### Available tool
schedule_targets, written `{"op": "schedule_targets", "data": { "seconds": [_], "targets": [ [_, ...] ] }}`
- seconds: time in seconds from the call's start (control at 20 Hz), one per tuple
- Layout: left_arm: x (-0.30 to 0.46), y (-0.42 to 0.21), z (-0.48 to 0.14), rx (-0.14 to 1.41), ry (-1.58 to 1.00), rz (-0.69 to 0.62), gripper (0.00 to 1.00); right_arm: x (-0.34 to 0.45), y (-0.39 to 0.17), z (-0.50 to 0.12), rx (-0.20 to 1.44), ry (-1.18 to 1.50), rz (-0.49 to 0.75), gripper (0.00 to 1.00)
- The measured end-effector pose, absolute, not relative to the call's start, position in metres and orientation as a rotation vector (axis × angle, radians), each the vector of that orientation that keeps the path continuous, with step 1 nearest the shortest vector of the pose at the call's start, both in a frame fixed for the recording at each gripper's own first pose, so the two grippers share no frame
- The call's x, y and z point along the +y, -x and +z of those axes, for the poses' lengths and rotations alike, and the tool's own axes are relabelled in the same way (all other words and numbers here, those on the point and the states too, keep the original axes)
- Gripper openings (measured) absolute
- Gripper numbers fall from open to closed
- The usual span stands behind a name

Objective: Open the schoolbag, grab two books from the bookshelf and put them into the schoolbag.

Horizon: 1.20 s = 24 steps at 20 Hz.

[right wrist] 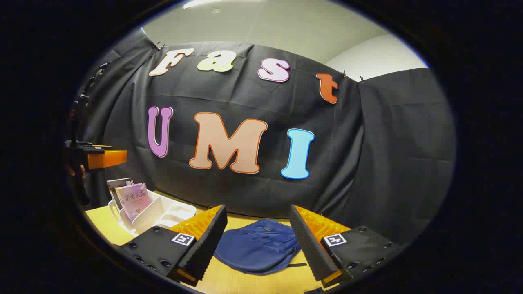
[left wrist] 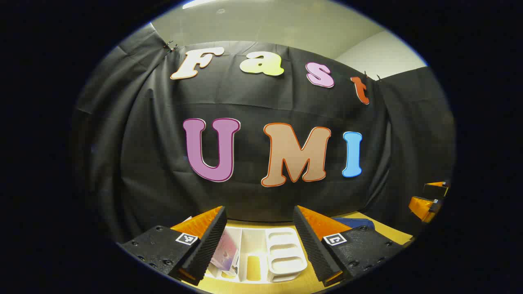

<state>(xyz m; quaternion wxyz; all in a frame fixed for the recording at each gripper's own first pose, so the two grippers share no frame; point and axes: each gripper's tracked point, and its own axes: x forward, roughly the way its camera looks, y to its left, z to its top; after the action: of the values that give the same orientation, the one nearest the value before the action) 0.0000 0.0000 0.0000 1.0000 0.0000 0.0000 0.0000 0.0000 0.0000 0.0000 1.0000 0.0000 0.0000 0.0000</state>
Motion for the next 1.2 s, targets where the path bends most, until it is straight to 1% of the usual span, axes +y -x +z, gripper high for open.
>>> {"op": "schedule_targets", "data": {
  "seconds": [0.05,0.15,0.2,0.35,0.4,0.45,0.55,0.6,0.65,0.85,0.9,0.95,1.0,1.05,1.15,1.2],
  "targets": [
    [-0.001,0.002,-0.002,0.002,0.001,0.002,0.95,-0.002,-0.002,-0.001,0.005,-0.004,0.005,0.99],
    [-0.003,0.003,-0.006,0.008,-0.001,0.008,0.95,-0.004,-0.005,-0.004,0.010,-0.012,0.011,1.00],
    [-0.003,0.002,-0.007,0.015,-0.003,0.009,0.93,-0.005,-0.007,-0.005,0.010,-0.015,0.011,1.00],
    [0.000,0.006,-0.016,0.037,-0.016,0.020,0.93,-0.008,-0.012,-0.009,0.015,-0.016,0.009,1.00],
    [0.002,0.007,-0.017,0.044,-0.017,0.024,0.95,-0.009,-0.014,-0.012,0.018,-0.014,0.008,1.00],
    [0.003,0.007,-0.019,0.051,-0.019,0.028,0.94,-0.010,-0.016,-0.013,0.022,-0.011,0.006,1.00],
    [0.006,0.007,-0.020,0.051,-0.021,0.041,0.95,-0.013,-0.017,-0.017,0.030,-0.005,0.003,1.00],
    [0.007,0.006,-0.019,0.049,-0.022,0.044,0.94,-0.015,-0.017,-0.019,0.034,-0.004,0.000,1.00],
    [0.008,0.006,-0.019,0.048,-0.023,0.047,0.95,-0.016,-0.018,-0.019,0.036,-0.002,-0.004,1.00],
    [0.006,0.004,-0.021,0.052,-0.034,0.047,0.95,-0.023,-0.021,-0.026,0.050,0.013,-0.022,0.99],
    [0.005,0.004,-0.021,0.054,-0.033,0.045,0.95,-0.026,-0.021,-0.030,0.055,0.026,-0.026,0.98],
    [0.005,0.004,-0.023,0.053,-0.032,0.044,0.95,-0.029,-0.021,-0.034,0.061,0.043,-0.032,1.00],
    [0.005,0.005,-0.022,0.051,-0.031,0.044,0.95,-0.034,-0.022,-0.040,0.067,0.066,-0.038,0.98],
    [0.005,0.006,-0.023,0.052,-0.031,0.044,0.95,-0.038,-0.022,-0.047,0.072,0.097,-0.044,0.99],
    [0.006,0.006,-0.024,0.056,-0.030,0.047,0.95,-0.047,-0.020,-0.061,0.077,0.182,-0.053,0.98],
    [0.006,0.006,-0.024,0.059,-0.029,0.049,0.95,-0.050,-0.020,-0.068,0.076,0.236,-0.055,1.00]
  ]
}}
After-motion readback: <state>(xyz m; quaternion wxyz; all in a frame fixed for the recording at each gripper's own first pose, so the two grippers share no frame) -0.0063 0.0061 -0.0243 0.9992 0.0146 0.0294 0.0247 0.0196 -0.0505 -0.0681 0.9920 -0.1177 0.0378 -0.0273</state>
